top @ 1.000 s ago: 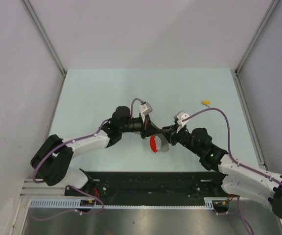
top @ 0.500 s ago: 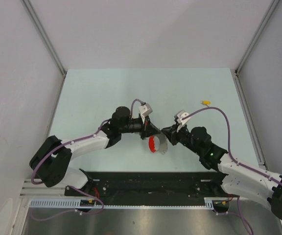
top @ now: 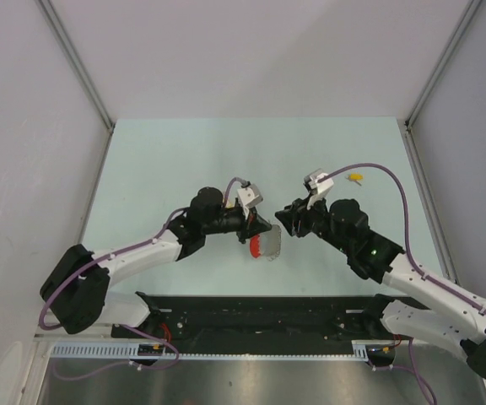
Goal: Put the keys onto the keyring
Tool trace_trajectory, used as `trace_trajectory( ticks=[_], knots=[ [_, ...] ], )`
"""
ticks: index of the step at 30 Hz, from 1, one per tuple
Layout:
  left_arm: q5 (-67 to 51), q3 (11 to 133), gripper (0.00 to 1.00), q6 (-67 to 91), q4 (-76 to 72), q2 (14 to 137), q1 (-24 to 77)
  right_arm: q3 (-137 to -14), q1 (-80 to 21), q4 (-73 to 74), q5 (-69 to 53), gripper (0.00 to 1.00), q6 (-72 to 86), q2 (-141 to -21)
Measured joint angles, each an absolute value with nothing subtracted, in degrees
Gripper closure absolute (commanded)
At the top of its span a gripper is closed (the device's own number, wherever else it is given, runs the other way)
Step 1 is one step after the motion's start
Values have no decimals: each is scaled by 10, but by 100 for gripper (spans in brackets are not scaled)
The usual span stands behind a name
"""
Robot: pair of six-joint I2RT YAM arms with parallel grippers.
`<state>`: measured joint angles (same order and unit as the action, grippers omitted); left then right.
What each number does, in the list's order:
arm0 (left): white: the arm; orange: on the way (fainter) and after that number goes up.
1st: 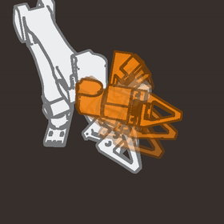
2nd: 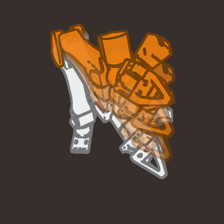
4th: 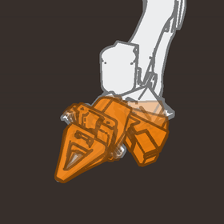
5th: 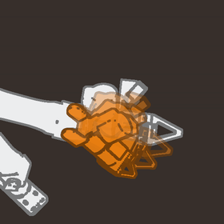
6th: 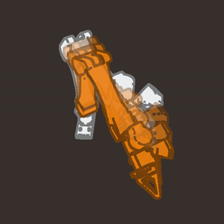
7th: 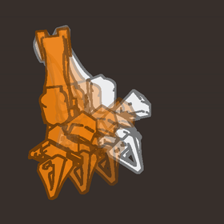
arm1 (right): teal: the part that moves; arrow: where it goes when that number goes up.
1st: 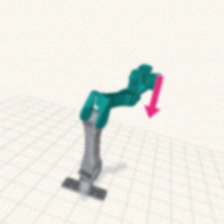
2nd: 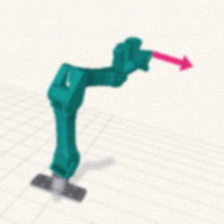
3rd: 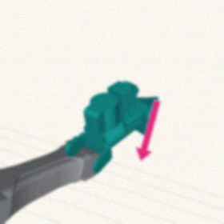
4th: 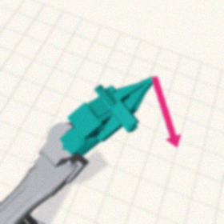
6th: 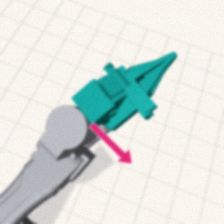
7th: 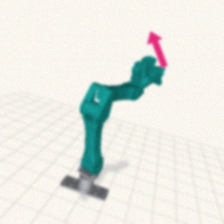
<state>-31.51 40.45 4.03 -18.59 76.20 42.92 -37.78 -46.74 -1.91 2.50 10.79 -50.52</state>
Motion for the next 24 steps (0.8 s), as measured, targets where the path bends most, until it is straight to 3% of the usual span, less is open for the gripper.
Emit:
trace_trajectory(
  ticks=[11, 24],
  knots=[
    [-248, 397, 100, -42, -157, 740, 461, -484, -461, 148, 18, 57, 196, -585],
    [-201, 389, 100, -93, -152, 727, 485, -494, -371, 172, -132, 61, 244, -617]
  ],
)
